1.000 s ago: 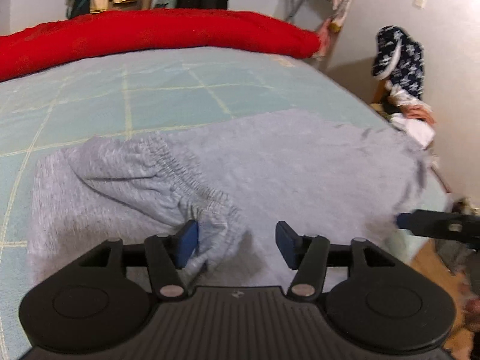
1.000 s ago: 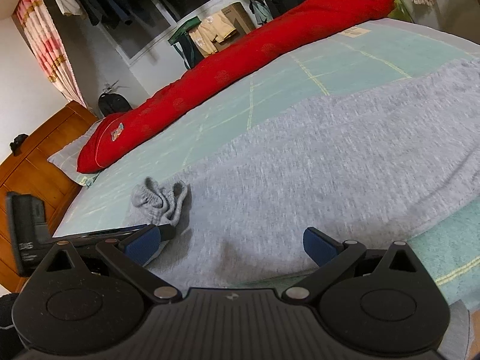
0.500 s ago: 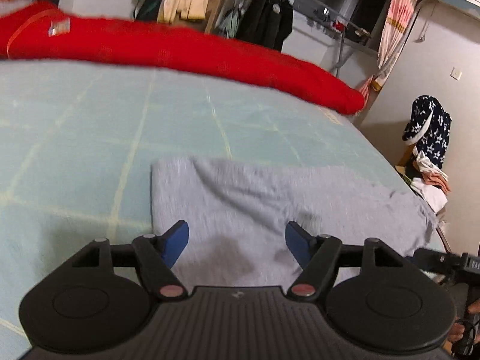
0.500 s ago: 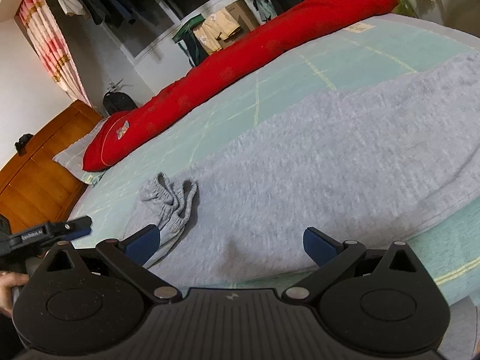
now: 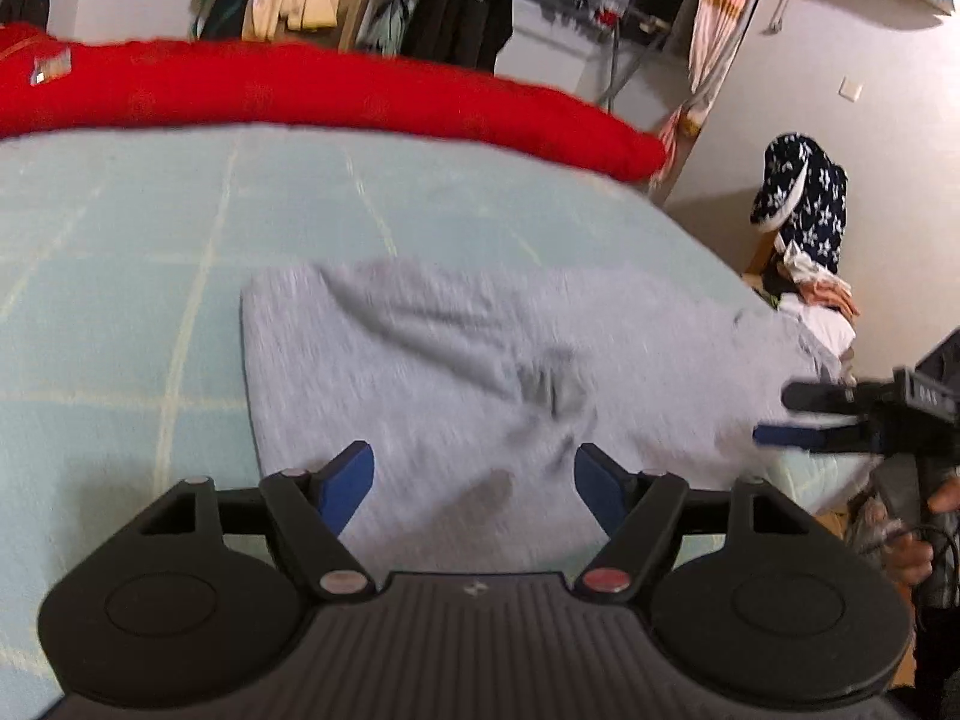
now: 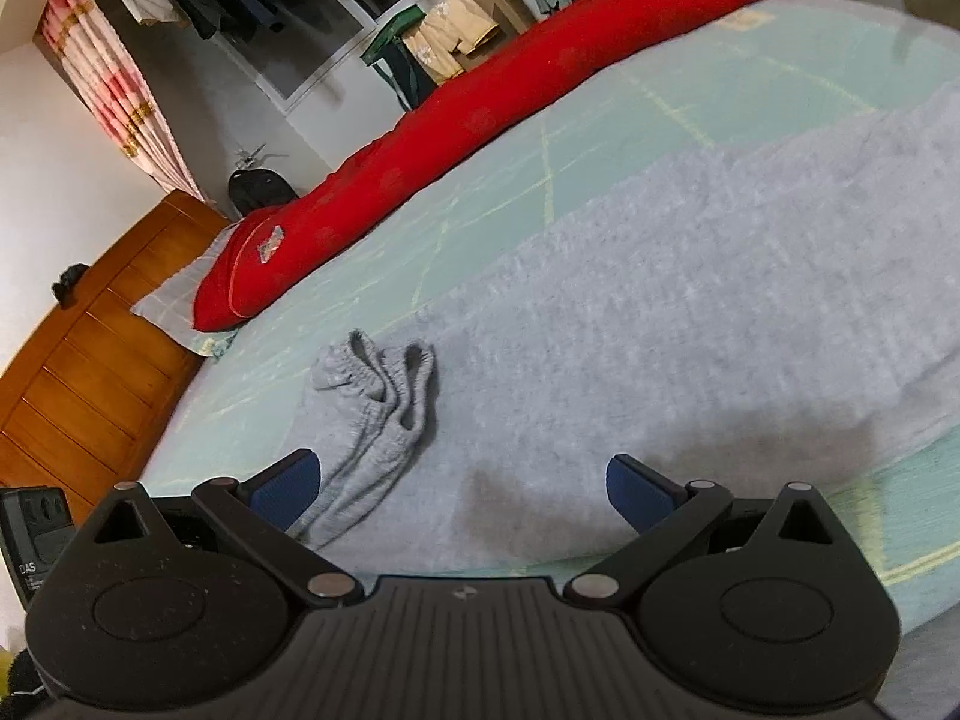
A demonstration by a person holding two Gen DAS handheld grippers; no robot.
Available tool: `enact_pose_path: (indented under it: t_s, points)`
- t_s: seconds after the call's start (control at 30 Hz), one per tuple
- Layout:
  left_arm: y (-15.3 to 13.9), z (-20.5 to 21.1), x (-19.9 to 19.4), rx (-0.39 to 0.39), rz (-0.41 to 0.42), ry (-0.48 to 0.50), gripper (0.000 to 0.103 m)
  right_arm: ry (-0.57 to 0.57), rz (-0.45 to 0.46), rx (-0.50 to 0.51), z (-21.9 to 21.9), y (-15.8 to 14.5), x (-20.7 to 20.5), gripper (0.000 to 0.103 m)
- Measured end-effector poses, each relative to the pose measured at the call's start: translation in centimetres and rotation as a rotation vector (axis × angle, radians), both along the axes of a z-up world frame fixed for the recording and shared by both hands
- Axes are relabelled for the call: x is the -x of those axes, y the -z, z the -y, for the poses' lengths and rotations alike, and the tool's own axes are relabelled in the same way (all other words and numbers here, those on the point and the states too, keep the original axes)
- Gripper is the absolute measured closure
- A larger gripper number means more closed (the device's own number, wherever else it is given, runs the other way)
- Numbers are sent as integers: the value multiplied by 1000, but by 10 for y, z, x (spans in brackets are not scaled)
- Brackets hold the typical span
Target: Fold clothes
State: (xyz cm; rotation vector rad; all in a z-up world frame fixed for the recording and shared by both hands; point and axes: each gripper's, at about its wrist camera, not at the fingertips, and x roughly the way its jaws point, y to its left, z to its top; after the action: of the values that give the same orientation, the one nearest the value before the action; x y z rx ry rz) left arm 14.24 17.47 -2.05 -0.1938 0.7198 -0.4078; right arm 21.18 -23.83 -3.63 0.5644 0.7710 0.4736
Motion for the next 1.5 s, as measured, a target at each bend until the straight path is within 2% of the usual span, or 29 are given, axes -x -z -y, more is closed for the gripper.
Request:
enact_pose_path:
  t_s: [0.13,0.2,0.3,0.37,0.47,0.6,0.63,0.7,0.77,0.87,0.93,1.1,1.17,1.2,1.23,1.27,1.33,1.5]
  points:
    - [5,-8,-19,48,-9,-37,29,-54,43,13,-17,-7,-10,0]
    - [10,-15,-24,96,-12,-47,29,-93,105,41,-28,-16,-17,0]
    - [13,-28,-28,162,-11,-61,29,-172,244,102,-53,-32,-31,2]
    - [14,-37,-32,198,-10,-69,29,-241,297,142,-74,-37,-47,14]
    - [18,-45,-39,218,-13,-85,29,-313,322,193,-104,-32,-75,23]
    - [25,-50,-45,235,-21,-90,29,-362,312,244,-137,-14,-113,26]
    - [27,-50,-47,236,-24,-88,29,-368,305,249,-142,-9,-121,30]
    - [28,-50,-49,232,-24,-84,29,-396,278,242,-152,-1,-132,45]
    - [29,-49,-52,234,-21,-77,29,-426,258,235,-159,3,-139,73]
    - [26,-48,-52,246,-14,-50,29,-428,262,228,-160,-4,-133,80]
    - [25,-46,-52,251,-9,-31,28,-381,240,200,-149,-7,-130,81]
    - [27,-39,-56,241,-26,-6,27,-246,90,132,-117,10,-139,78]
    - [26,-37,-54,236,-24,-4,27,-192,31,104,-104,16,-143,56]
    - [25,-36,-52,236,-18,4,27,-165,1,90,-97,20,-145,55]
    - [23,-36,-49,235,-12,13,26,-150,-1,73,-91,18,-140,45]
    - [22,-35,-48,232,-9,18,26,-141,9,54,-84,15,-133,30]
    - [21,-35,-47,222,-7,20,25,-129,13,14,-71,10,-119,25]
    - [20,-34,-50,236,-14,2,25,-169,-161,-148,-54,34,-107,24]
